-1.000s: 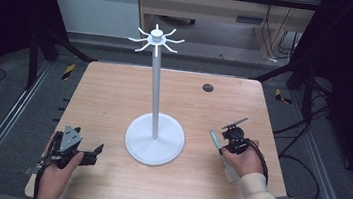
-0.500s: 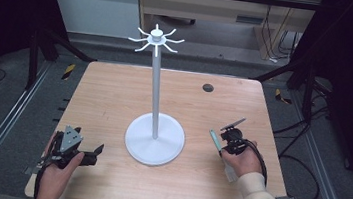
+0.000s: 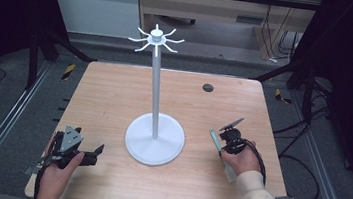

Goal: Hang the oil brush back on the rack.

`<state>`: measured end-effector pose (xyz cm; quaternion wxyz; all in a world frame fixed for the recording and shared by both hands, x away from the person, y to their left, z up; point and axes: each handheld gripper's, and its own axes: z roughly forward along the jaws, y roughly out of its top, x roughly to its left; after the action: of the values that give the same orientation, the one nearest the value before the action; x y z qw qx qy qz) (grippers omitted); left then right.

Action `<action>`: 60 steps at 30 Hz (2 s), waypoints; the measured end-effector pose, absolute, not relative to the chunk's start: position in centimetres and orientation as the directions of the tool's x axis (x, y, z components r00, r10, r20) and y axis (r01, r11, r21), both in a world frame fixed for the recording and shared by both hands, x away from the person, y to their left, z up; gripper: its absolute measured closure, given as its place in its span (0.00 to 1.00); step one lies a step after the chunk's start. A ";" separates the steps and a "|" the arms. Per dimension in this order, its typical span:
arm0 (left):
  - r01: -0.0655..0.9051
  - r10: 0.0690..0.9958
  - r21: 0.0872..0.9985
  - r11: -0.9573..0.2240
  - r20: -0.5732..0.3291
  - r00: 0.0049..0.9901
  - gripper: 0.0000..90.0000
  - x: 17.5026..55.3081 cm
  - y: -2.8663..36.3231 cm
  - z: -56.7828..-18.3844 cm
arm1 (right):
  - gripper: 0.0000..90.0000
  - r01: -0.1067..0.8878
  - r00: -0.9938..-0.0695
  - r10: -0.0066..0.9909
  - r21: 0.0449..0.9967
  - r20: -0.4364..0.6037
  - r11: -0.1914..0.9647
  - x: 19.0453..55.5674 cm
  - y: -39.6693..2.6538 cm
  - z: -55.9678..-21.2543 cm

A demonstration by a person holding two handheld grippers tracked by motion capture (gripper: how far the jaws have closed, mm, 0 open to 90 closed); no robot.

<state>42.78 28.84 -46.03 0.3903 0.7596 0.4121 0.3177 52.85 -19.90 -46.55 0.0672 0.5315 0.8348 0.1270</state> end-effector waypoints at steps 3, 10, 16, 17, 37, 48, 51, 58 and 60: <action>0.377 0.874 0.855 -0.355 0.161 0.458 0.02 42.8 28.8 -46.0 | 0.90 0.867 -0.431 0.902 0.283 0.017 0.410 53.0 -19.9 -46.6; 0.377 0.869 0.852 -0.363 0.163 0.467 0.03 42.8 28.6 -46.1 | 0.90 0.870 -0.426 0.905 0.274 -0.002 0.410 53.0 -19.6 -46.8; 0.375 0.869 0.854 -0.361 0.163 0.467 0.03 42.7 28.7 -46.0 | 0.91 0.876 -0.416 0.909 0.269 0.004 0.400 53.1 -19.6 -46.7; 0.374 0.869 0.854 -0.361 0.163 0.467 0.02 42.7 28.7 -46.0 | 0.91 0.875 -0.419 0.908 0.270 0.008 0.402 53.1 -19.6 -46.7; 0.377 0.888 0.865 -0.331 0.151 0.434 0.02 43.0 29.9 -45.8 | 0.91 0.742 -0.470 0.878 0.580 0.092 0.337 52.7 -19.4 -39.2; 0.382 0.893 0.861 -0.336 0.162 0.420 0.02 43.0 30.0 -45.9 | 0.91 0.678 -0.506 0.851 0.676 0.142 0.290 53.8 -18.0 -38.8; 0.377 0.894 0.864 -0.333 0.163 0.417 0.02 43.0 30.1 -45.8 | 0.91 0.660 -0.524 0.840 0.689 0.139 0.298 53.7 -17.6 -38.9; 0.374 0.895 0.867 -0.329 0.160 0.416 0.02 43.1 30.3 -45.7 | 0.91 0.607 -0.544 0.828 0.745 0.137 0.275 52.9 -17.3 -37.7; 0.372 0.896 0.868 -0.328 0.161 0.414 0.02 43.0 30.4 -45.7 | 0.91 0.591 -0.550 0.823 0.763 0.142 0.263 52.6 -17.1 -37.3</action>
<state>43.03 30.40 -45.66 0.3924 0.7436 0.4265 0.3334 52.59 -17.15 -37.26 0.1434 0.4524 0.7816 0.4049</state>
